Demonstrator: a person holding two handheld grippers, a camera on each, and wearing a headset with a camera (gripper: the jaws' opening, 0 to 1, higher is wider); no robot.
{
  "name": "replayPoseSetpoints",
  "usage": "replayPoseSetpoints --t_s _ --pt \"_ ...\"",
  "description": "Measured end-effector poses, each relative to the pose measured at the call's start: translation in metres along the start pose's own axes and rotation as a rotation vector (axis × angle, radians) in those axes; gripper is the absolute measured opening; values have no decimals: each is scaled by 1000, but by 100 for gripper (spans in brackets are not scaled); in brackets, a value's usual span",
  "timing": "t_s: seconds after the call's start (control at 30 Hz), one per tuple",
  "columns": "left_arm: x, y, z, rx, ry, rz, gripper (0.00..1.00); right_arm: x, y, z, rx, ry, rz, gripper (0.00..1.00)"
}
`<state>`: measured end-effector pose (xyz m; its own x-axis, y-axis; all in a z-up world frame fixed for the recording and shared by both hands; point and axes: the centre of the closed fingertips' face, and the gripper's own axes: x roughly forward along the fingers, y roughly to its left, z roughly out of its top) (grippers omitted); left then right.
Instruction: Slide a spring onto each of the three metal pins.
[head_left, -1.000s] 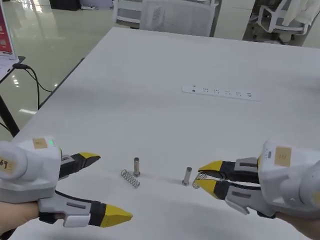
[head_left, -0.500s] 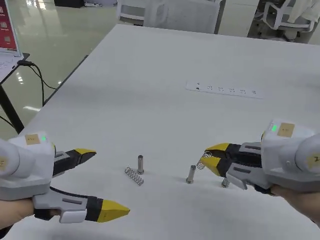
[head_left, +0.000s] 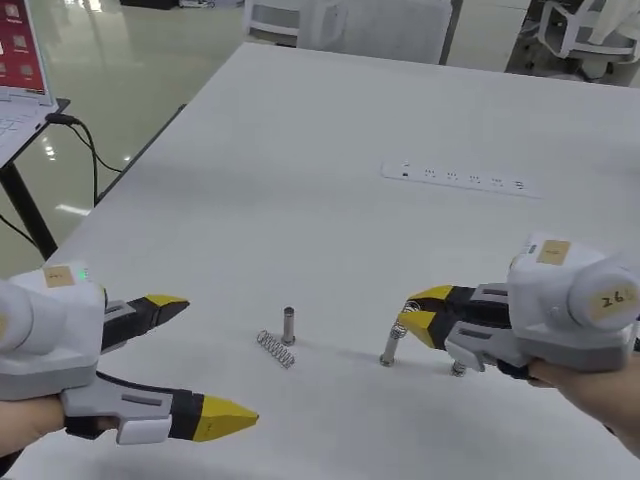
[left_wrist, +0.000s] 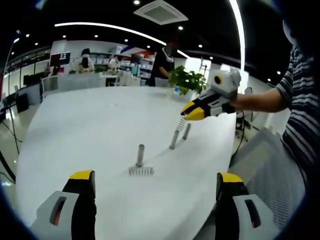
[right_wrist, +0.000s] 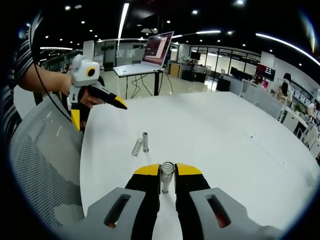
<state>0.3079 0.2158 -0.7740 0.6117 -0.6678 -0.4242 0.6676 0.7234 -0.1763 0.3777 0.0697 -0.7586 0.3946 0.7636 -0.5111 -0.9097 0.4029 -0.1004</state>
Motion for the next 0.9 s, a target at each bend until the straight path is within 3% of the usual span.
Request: replayPoseSetpoints --t_s 0.2,0.67,0.83,0.87,0.9 --pt "-1 0 1 -1 -3 4 98 9 0 -11 -43 45 5 8" --pt "-1 -1 4 -1 -8 5 98 37 2 -43 -48 144 28 7" --pt "-1 -1 1 -8 -4 3 98 43 0 -49 -36 158 27 8" --pt "-1 -1 1 -7 -4 3 98 43 -1 -45 -35 132 21 8" --pt "0 -1 1 -7 -4 2 98 43 -1 -47 -26 141 23 8"
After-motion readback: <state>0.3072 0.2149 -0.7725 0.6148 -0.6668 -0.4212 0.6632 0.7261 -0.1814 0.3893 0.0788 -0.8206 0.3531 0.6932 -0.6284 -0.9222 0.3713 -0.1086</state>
